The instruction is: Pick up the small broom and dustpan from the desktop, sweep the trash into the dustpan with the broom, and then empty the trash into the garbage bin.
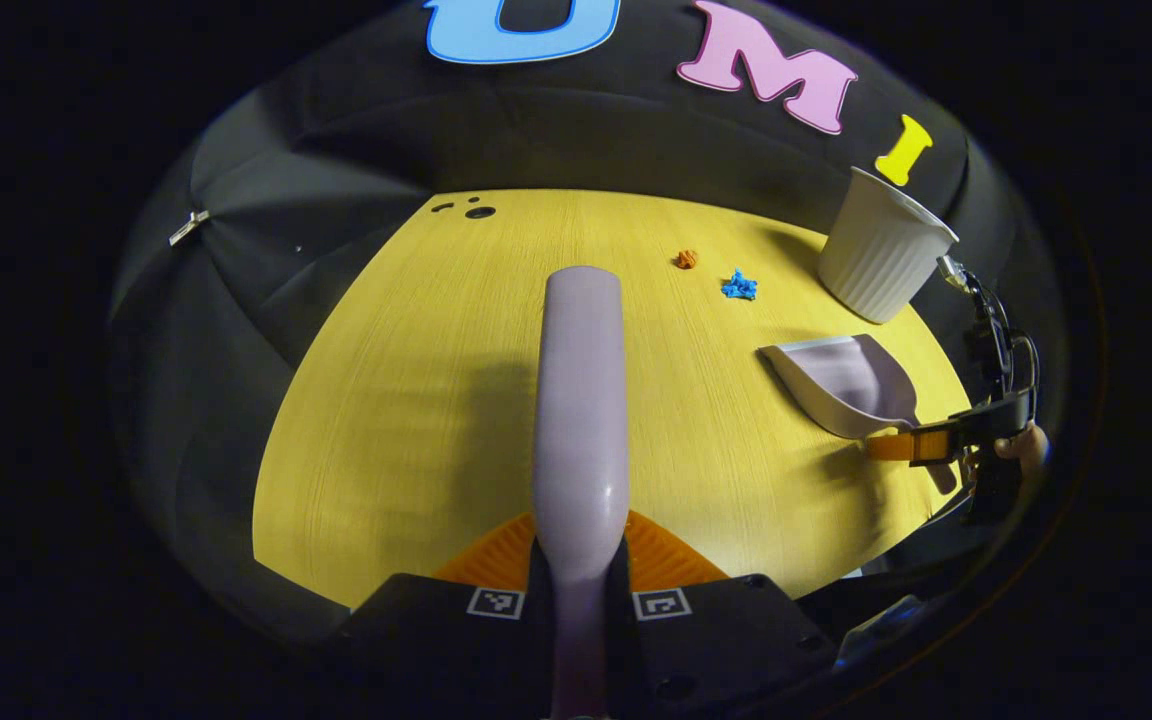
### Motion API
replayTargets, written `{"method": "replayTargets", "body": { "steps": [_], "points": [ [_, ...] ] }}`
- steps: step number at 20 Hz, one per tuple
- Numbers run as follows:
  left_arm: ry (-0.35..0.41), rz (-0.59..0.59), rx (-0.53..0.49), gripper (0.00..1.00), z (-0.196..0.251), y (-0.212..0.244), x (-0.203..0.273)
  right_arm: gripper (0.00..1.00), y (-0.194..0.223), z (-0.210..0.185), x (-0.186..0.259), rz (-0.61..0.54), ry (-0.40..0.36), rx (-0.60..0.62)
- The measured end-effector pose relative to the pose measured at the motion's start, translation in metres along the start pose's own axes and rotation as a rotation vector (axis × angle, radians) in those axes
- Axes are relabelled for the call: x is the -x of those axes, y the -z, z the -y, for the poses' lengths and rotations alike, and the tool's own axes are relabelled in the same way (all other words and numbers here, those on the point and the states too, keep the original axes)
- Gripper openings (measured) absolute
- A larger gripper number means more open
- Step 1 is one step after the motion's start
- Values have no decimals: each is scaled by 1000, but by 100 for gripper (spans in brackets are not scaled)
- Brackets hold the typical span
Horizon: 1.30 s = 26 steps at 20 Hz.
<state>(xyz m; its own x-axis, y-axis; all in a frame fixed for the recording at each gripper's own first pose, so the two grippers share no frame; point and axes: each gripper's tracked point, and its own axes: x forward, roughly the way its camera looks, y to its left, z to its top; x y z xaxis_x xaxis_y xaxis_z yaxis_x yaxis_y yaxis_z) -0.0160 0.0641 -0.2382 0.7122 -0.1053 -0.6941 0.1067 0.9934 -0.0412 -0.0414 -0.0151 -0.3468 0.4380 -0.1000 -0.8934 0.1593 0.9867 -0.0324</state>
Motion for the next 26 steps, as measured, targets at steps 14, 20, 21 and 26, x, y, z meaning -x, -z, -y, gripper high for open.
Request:
{"method": "replayTargets", "body": {
  "steps": [14,20,21,26],
  "points": [
    [28,-135,-103,25,21,-53,-61,38,-7,-9,-4,-40,-94,83],
    [4,-178,-288,25,14,-119,-131,36,-6,-1,-2,-94,-159,120],
    [-5,-187,-327,25,14,-127,-143,36,-7,3,-1,-91,-161,144],
    [-5,-206,-474,25,29,-169,-193,39,-16,22,4,-87,-191,230]
  ]
}}
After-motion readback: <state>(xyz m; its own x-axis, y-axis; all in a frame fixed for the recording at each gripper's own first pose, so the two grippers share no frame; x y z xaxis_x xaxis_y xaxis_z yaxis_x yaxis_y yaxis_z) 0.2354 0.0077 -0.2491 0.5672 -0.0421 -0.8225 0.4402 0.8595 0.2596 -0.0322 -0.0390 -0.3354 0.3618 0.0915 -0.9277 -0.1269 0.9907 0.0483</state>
